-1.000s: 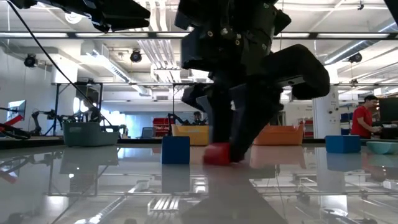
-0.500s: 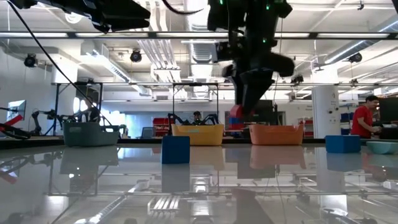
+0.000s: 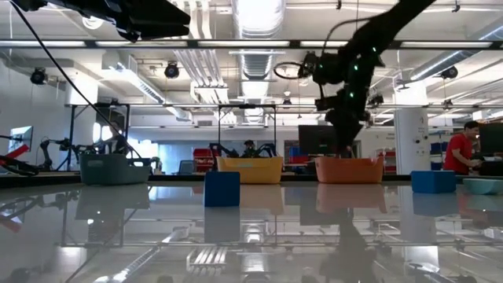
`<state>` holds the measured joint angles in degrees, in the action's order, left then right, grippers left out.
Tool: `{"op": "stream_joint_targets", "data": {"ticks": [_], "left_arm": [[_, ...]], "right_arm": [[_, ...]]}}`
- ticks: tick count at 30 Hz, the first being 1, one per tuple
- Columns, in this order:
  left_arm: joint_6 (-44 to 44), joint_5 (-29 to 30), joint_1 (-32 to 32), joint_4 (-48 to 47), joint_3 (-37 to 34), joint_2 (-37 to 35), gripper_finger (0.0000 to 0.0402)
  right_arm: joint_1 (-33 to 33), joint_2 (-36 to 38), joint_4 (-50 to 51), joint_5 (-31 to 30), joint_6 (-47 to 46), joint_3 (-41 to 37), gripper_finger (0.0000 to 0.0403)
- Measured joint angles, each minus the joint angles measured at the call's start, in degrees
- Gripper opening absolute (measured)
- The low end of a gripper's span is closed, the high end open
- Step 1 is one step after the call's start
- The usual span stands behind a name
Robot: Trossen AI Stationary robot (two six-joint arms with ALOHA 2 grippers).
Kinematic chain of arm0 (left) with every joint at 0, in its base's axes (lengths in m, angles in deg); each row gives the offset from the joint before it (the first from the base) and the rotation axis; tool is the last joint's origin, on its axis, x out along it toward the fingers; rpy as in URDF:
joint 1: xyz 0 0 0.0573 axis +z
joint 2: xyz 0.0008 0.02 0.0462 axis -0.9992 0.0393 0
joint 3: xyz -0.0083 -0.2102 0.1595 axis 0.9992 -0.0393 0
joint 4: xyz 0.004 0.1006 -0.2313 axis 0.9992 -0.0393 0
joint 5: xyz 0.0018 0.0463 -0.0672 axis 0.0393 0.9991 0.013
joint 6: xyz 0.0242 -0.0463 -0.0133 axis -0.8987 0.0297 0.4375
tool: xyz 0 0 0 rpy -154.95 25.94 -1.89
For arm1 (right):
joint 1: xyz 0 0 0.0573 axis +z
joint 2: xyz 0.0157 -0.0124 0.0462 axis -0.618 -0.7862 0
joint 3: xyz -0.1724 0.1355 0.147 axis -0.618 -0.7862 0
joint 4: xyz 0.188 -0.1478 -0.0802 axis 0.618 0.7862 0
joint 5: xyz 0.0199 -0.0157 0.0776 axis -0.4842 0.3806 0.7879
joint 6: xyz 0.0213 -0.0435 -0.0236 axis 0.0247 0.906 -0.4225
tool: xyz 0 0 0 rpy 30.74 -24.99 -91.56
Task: Sort & place blocks by color
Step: Put the red half circle block into the orange bin, then put the blue triangular block into the dark blue bin
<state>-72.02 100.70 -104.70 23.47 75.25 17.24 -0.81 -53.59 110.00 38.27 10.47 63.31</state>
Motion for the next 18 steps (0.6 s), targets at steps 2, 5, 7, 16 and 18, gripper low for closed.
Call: {"op": "stream_joint_targets", "data": {"ticks": [2, 5, 7, 16, 18], "left_arm": [[0.0, 0.0, 0.0, 0.02, 0.0, 0.24, 0.0267], [0.0, 0.02, 0.0, 0.02, -0.02, 0.74, 0.0267], [0.0, 0.0, 0.0, 0.02, -0.02, 1.17, 0.0267], [3.53, -0.02, 0.0, 0.0, -0.02, 4.08, 0.0267], [4.93, -0.12, -0.02, 0.05, -0.02, 4.91, 0.0267]], "right_arm": [[-2.7, -0.16, -4.4, 3.29, -0.14, -2.37, 0.0119], [-4.94, -0.34, -10.0, 8.4, -1.11, -4.32, 0.0119], [-5.33, -0.51, -12.32, 8.42, -2.04, -4.82, 0.0129], [-5.03, 0.58, -12.61, 8.47, -2.86, -3.5, 0.0224], [-4.38, 1.34, -12.51, 8.47, -3.95, -3.42, 0.0222]]}}
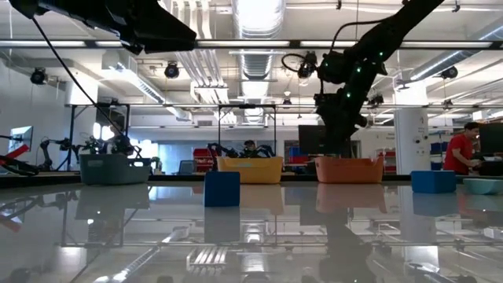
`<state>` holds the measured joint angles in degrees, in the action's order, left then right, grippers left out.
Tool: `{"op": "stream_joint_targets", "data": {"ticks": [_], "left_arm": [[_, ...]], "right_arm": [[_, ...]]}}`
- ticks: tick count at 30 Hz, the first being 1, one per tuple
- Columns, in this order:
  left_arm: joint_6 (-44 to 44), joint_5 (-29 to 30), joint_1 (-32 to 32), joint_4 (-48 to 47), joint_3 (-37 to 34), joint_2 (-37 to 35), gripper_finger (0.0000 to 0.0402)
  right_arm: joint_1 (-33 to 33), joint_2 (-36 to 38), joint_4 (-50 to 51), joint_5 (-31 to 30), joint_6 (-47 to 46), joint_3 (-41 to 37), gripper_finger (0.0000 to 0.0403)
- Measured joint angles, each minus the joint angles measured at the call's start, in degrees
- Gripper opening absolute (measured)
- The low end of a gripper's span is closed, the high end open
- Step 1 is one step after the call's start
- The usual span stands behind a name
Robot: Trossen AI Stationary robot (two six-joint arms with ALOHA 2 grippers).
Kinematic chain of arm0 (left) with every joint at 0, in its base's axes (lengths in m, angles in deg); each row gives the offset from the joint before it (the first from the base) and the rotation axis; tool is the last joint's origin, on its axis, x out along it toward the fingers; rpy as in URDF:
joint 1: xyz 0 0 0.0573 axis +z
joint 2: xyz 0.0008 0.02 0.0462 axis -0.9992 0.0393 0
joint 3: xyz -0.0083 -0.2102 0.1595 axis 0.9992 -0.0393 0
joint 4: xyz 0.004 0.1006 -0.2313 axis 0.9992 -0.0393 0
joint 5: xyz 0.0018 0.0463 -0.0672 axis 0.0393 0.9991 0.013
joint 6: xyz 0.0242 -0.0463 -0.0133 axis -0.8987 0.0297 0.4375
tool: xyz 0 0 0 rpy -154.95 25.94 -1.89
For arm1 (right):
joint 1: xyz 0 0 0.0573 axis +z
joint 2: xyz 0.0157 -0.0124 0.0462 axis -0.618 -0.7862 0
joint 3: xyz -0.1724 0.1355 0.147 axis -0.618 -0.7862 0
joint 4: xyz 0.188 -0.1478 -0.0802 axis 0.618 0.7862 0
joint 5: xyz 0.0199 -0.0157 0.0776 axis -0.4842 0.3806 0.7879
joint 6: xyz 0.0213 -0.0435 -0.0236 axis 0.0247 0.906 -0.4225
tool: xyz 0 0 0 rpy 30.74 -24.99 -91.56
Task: Sort & place blocks by color
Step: Put the blue triangular block into the dark blue bin
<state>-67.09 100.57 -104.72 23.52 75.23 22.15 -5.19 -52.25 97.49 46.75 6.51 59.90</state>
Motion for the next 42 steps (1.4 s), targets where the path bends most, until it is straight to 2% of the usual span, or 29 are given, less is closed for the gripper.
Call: {"op": "stream_joint_targets", "data": {"ticks": [7, 12, 16, 19, 24, 28, 36, 42], "left_arm": [[11.32, -5.37, -1.04, -1.16, -0.02, 6.12, 0.0267], [17.58, -10.08, -3.06, -0.34, -0.02, 14.17, 0.0267], [21.91, -11.14, -4.75, 0.32, 1.62, 21.74, 0.0267], [21.98, -11.39, -6.0, 1.06, 4.17, 27.26, 0.0267], [21.97, -15.39, -6.34, 2.31, 9.65, 35.68, 0.0267], [21.96, -19.64, -6.27, 5.18, 13.07, 41.37, 0.0267], [24.39, -20.51, -6.34, 7.86, 13.75, 44.83, 0.0266], [26.57, -20.43, -6.29, 7.65, 12.62, 45.46, 0.023]], "right_arm": [[6.42, 5.44, 0.4, 0.39, -1.88, -1.22, 0.0193], [13.31, 11.14, -0.85, -0.07, -4.18, -3.88, 0.0173], [18.64, 16.18, -5.98, -0.44, -5.95, -7.72, 0.0161], [22.38, 19.25, -11.16, -1.12, -7.01, -11.01, 0.0153], [27.09, 23.2, -19.47, -2.11, -7.52, -16.4, 0.0141], [29.25, 24.85, -21.09, -2.18, -8.48, -18.73, 0.0133], [32.14, 25.0, -23.74, -2.52, -9.35, -21.74, 0.0121], [33.13, 24.99, -25.85, -4.66, -9.5, -23.42, 0.012]]}}
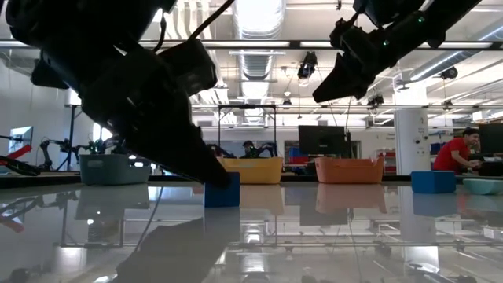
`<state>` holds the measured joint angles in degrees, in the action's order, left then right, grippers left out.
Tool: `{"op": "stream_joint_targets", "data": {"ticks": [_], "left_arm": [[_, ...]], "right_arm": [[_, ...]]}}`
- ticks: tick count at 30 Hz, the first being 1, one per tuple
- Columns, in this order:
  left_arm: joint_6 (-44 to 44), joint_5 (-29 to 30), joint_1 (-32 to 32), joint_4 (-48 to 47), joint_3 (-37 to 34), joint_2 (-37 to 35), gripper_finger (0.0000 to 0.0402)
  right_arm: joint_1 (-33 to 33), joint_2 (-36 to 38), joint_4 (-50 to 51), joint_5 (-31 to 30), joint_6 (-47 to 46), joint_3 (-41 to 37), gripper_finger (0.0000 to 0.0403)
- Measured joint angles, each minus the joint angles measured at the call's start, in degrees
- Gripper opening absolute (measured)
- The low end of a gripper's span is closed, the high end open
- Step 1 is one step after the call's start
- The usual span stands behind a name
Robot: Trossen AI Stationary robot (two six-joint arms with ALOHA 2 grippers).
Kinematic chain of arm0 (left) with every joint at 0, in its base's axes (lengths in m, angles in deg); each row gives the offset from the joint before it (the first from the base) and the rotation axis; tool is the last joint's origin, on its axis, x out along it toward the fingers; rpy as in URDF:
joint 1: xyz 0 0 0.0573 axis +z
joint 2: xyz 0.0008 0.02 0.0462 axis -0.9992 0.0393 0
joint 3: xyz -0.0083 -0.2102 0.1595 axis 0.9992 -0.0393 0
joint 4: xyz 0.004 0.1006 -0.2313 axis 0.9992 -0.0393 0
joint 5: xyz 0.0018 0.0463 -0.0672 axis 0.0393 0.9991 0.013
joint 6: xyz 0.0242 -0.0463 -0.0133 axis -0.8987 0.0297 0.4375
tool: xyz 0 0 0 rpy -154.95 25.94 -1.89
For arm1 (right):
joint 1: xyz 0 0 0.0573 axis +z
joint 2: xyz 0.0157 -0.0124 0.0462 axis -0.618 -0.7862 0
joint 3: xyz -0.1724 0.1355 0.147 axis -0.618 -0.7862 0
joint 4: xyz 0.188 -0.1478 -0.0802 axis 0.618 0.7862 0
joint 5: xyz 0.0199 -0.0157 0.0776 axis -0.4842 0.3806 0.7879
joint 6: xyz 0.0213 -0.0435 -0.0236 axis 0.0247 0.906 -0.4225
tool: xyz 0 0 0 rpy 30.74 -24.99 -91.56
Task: Sort & place blocks by color
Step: Put the blue triangular block into the dark blue bin
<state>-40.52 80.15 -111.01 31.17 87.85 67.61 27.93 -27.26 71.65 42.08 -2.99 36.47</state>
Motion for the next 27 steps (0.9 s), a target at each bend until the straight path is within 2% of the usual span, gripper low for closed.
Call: {"op": "stream_joint_targets", "data": {"ticks": [5, 13, 19, 21, 27], "left_arm": [[1.21, 0.22, 0.01, 0.14, 0.08, 0.22, 0.0168], [2.95, 0.84, 0.16, 0.84, 0.22, -0.17, 0.0021], [0.85, 0.87, 0.85, -3.27, 0.06, -3.77, 0.0013], [-0.25, 2.18, 1.93, -8.35, 0.05, -6.89, 0.0008], [-0.55, 12.13, 7.14, -29.34, -0.06, -18.44, 0.0002]], "right_arm": [[0.15, -0.19, -5.03, 0.0, 0.02, -2.72, 0.0116], [0.15, -0.19, -11.34, -0.02, 0.02, -6.72, 0.0114], [0.13, -0.19, -13.77, -0.02, 0.02, -8.1, 0.0111], [0.15, -0.19, -13.89, -0.02, 0.06, -8.18, 0.0111], [0.13, -0.19, -14.16, -0.01, 0.26, -8.2, 0.0109]]}}
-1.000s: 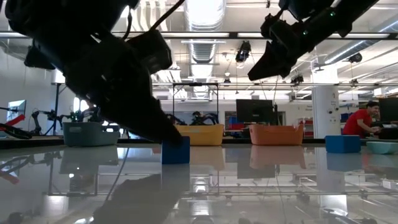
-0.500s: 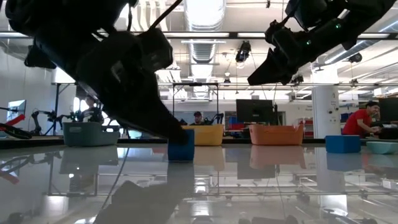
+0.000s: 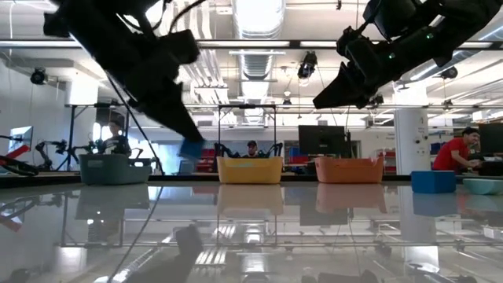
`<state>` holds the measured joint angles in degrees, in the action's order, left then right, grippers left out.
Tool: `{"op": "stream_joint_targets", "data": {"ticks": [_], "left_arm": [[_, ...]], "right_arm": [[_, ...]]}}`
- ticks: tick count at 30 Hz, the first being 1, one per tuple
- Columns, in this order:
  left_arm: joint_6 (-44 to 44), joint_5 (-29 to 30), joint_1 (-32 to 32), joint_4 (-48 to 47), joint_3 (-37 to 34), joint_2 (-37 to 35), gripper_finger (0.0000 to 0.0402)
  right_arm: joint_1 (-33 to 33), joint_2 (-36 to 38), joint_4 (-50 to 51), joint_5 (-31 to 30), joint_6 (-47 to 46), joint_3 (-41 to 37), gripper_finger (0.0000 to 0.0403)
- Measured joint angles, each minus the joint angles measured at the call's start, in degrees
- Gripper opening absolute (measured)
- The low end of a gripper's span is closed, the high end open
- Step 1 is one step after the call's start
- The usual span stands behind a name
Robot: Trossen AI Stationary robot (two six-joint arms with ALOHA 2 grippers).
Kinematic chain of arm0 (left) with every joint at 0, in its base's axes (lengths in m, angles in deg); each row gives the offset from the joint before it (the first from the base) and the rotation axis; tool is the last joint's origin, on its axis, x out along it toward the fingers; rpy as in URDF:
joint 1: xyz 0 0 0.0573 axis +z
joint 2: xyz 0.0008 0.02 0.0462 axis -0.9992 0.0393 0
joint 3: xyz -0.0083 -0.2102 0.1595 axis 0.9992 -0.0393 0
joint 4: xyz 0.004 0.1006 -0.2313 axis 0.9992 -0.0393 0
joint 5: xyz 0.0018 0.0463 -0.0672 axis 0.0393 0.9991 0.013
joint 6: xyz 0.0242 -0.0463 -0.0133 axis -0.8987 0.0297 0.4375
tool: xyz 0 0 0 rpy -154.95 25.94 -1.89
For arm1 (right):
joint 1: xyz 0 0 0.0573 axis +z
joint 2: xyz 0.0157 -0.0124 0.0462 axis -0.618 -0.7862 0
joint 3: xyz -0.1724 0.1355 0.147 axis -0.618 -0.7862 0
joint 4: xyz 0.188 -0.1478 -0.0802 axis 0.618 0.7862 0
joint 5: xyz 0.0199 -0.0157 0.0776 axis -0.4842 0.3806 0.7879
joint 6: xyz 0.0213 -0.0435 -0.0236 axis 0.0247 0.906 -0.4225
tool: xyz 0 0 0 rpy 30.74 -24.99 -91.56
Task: Sort & place blocks by color
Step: Put the blue triangular block into the dark blue bin
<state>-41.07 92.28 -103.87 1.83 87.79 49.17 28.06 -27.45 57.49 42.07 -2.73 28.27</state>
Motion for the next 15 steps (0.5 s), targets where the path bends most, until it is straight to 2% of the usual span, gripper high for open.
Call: {"op": "stream_joint_targets", "data": {"ticks": [4, 9, 11, 15], "left_arm": [[1.51, 9.88, 5.09, -15.54, 0.0, -8.15, 0.0002], [12.81, 22.72, 15.37, -37.26, -0.12, -14.94, 0.0002], [14.83, 23.86, 20.2, -40.78, -0.67, -16.12, 0.0001], [13.19, 23.46, 29.28, -38.96, -3.69, -16.82, 0.0001]], "right_arm": [[0.0, 0.0, -0.29, -0.01, 0.36, 0.0, 0.0108], [0.0, 0.0, -0.4, -0.01, 0.39, 0.0, 0.0104], [0.0, 0.0, -0.69, -0.01, 0.52, 0.0, 0.0104], [0.0, 0.0, -1.21, -0.01, 0.75, -0.06, 0.0106]]}}
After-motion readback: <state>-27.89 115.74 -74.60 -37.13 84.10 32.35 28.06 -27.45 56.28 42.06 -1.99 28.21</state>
